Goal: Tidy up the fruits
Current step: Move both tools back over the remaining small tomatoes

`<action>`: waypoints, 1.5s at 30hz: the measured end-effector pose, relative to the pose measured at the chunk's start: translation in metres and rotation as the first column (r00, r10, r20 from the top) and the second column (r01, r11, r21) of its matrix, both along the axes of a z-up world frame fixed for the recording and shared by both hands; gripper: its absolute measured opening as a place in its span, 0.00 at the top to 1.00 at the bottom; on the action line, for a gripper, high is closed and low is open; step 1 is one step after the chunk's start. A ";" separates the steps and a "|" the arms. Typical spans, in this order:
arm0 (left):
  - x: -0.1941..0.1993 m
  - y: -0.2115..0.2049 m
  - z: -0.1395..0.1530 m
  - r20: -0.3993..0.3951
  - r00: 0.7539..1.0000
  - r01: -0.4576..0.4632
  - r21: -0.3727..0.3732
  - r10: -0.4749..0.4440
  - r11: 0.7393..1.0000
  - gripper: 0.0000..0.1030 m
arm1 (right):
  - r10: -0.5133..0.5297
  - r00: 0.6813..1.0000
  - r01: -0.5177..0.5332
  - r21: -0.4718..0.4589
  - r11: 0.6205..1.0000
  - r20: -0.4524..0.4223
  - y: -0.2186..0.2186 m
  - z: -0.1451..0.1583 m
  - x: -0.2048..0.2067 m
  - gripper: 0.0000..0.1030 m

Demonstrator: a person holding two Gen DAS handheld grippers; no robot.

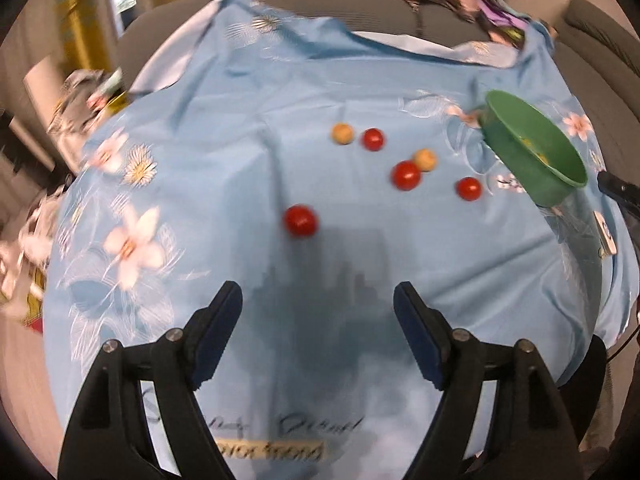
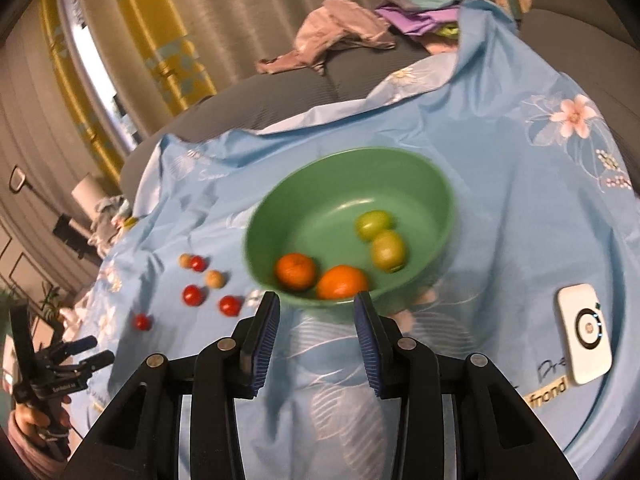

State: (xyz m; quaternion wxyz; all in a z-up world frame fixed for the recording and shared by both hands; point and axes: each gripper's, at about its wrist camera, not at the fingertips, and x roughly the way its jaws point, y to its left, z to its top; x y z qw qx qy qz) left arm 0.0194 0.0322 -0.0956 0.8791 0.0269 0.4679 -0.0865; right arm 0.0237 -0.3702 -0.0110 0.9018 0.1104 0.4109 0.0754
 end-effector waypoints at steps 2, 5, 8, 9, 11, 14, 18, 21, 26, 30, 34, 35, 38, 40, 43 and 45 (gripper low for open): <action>-0.004 0.006 0.002 0.005 1.000 -0.015 -0.020 0.015 1.000 0.24 | 0.035 0.999 -0.035 -0.005 0.999 0.000 0.013 0.001 -0.002 0.63; -0.012 0.009 0.003 0.013 1.000 -0.009 -0.038 0.010 0.999 0.24 | 0.088 0.996 -0.088 -0.024 0.996 -0.009 0.034 0.000 -0.004 0.63; -0.015 0.010 -0.001 0.012 1.000 0.007 -0.055 -0.006 0.998 0.24 | 0.131 0.991 -0.133 -0.051 0.990 -0.029 0.052 -0.005 -0.005 0.63; -0.016 0.010 -0.003 0.009 1.000 0.012 -0.061 -0.011 0.998 0.24 | 0.145 0.989 -0.148 -0.062 0.987 -0.040 0.058 -0.007 -0.005 0.63; -0.017 0.010 -0.007 0.000 1.000 0.018 -0.071 -0.018 0.997 0.24 | 0.167 0.984 -0.171 -0.078 0.982 -0.057 0.066 -0.011 -0.006 0.63; -0.016 0.010 -0.014 -0.021 1.000 0.021 -0.076 -0.023 0.997 0.24 | 0.194 0.978 -0.201 -0.094 0.975 -0.083 0.077 -0.018 -0.004 0.63; -0.011 0.011 -0.018 -0.035 0.999 0.005 -0.068 -0.007 0.998 0.24 | 0.218 0.969 -0.230 -0.099 0.968 -0.113 0.090 -0.025 0.002 0.63; -0.007 0.013 -0.016 -0.030 1.000 -0.005 -0.065 0.003 0.998 0.24 | 0.237 0.963 -0.251 -0.106 0.962 -0.129 0.100 -0.030 0.005 0.63; 0.003 0.014 -0.018 -0.034 0.999 -0.006 -0.060 0.004 0.998 0.24 | 0.264 0.951 -0.285 -0.123 0.951 -0.158 0.115 -0.038 0.012 0.63; 0.011 0.014 -0.019 -0.031 0.999 0.006 -0.068 -0.009 0.998 0.24 | 0.281 0.943 -0.305 -0.132 0.943 -0.176 0.125 -0.044 0.021 0.63; 0.021 0.012 -0.016 -0.017 1.000 0.022 -0.084 -0.023 0.996 0.24 | 0.295 0.939 -0.321 -0.143 0.936 -0.179 0.135 -0.047 0.032 0.63; 0.024 0.012 -0.015 -0.011 1.000 0.027 -0.090 -0.028 0.996 0.24 | 0.297 0.938 -0.324 -0.147 0.935 -0.178 0.138 -0.048 0.036 0.63; 0.034 0.010 -0.010 0.012 0.999 0.050 -0.107 -0.049 0.993 0.24 | 0.298 0.938 -0.327 -0.162 0.931 -0.179 0.144 -0.052 0.050 0.63; 0.044 0.006 -0.009 0.022 0.998 0.065 -0.105 -0.063 0.992 0.24 | 0.293 0.938 -0.324 -0.171 0.930 -0.185 0.146 -0.056 0.059 0.63; 0.060 -0.001 -0.010 0.028 0.996 0.083 -0.085 -0.080 0.993 0.24 | 0.285 0.938 -0.320 -0.177 0.931 -0.197 0.151 -0.062 0.077 0.63; 0.070 -0.003 -0.012 0.026 0.996 0.093 -0.089 -0.091 0.992 0.24 | 0.286 0.937 -0.324 -0.190 0.927 -0.200 0.155 -0.065 0.087 0.63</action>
